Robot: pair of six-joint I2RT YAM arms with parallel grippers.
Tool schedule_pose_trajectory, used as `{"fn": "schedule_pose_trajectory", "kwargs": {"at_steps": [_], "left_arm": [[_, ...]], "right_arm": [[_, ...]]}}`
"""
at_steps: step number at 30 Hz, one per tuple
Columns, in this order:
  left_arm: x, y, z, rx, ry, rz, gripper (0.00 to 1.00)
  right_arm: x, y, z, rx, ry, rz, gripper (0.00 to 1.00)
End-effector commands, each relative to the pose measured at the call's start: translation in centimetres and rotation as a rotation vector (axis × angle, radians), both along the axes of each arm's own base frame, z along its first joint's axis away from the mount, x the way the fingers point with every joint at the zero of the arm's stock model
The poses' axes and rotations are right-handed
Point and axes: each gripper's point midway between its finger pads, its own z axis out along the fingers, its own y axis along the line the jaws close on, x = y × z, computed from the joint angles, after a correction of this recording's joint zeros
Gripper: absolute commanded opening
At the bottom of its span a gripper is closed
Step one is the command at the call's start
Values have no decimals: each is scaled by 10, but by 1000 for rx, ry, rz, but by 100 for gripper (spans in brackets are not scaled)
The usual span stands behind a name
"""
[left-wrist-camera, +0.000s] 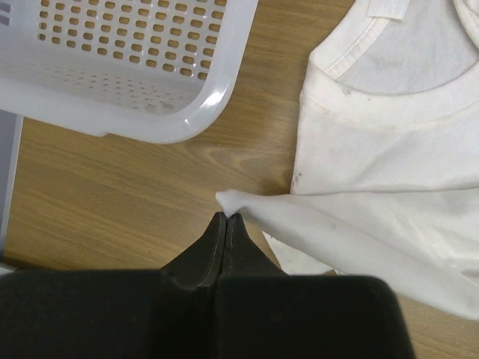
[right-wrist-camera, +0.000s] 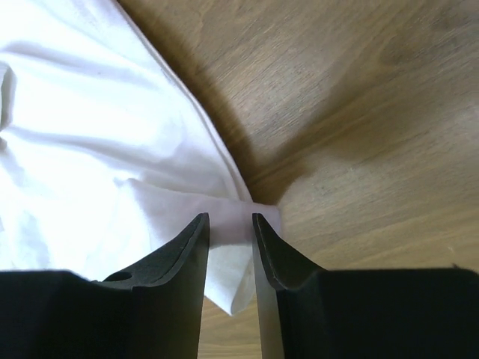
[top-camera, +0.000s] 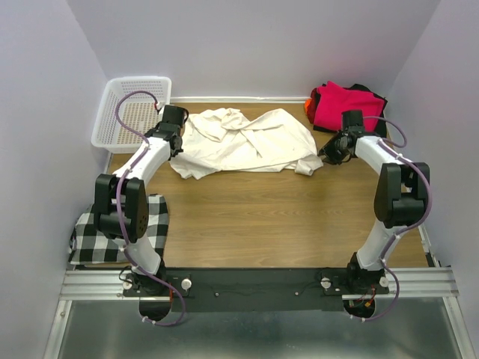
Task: Fold and stack the t-shirts
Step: Flatten out the tshirt
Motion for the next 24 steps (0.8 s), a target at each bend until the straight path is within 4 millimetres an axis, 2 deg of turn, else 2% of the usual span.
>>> {"fn": "schedule_pose_trajectory", "kwargs": {"at_steps": [1,3,8,13,18,24], "left_arm": [[16,-1,7,-16,-27,-6,0],[18,-2,8,-18,-30,-9,0],[21,-2,10,-14,-31,-13,0],[24,-2,9,-11,-29,-13,0],[25,-3,9,-14,-31,-12,0],[24,-3,6,-20,-29,-7,0]], "right_arm": [[-21,-19,8,-167,13,58,38],[-27,-31,5,-244,29,69,38],[-36,-44,-9,-338,86,136,42],[-35,-45,-21,-357,115,190,44],[-27,-44,-25,-363,117,236,46],[-23,-33,-25,-348,103,294,57]]}}
